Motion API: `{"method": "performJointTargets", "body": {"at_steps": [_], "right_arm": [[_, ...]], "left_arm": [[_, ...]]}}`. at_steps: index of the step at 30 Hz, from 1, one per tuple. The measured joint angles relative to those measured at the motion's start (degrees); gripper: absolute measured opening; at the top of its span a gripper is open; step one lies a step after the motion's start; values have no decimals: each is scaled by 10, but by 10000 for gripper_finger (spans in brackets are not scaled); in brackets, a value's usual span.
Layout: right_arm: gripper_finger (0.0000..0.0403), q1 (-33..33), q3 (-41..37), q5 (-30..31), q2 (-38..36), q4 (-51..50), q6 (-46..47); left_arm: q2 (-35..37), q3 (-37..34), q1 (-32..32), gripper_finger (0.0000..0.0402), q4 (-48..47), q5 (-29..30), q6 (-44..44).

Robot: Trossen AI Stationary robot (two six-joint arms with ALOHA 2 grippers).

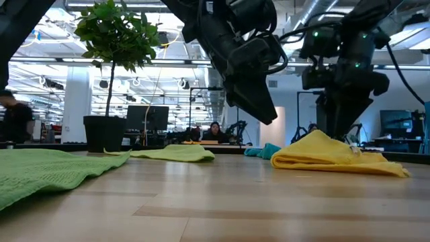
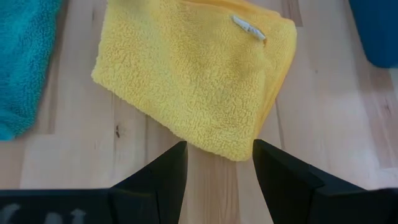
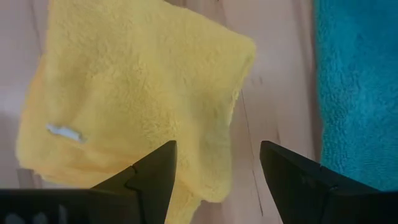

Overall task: Fold microfiber towels
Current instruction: Fold the yellow towel

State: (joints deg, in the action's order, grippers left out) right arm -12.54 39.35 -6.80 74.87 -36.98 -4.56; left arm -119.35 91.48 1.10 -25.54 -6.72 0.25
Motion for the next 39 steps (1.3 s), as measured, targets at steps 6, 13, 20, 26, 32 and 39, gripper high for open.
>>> {"method": "performJointTargets", "body": {"at_steps": [6,13,20,26,32,39], "right_arm": [[255,-5,0,-29,33,5,-15],[192,-2,0,-30,45,5,-15],[61,-2,0,-36,17,2,-15],[16,2,0,-36,-18,-41,-6],[28,21,0,-86,-54,-51,12],[7,40,0,-169,-67,-82,64]], "left_arm": [[0,0,0,174,0,0,0],[0,0,0,174,0,0,0],[0,0,0,174,0,0,0],[0,0,0,174,0,0,0],[0,0,0,174,-2,0,0],[0,0,0,174,-4,0,-4]]}}
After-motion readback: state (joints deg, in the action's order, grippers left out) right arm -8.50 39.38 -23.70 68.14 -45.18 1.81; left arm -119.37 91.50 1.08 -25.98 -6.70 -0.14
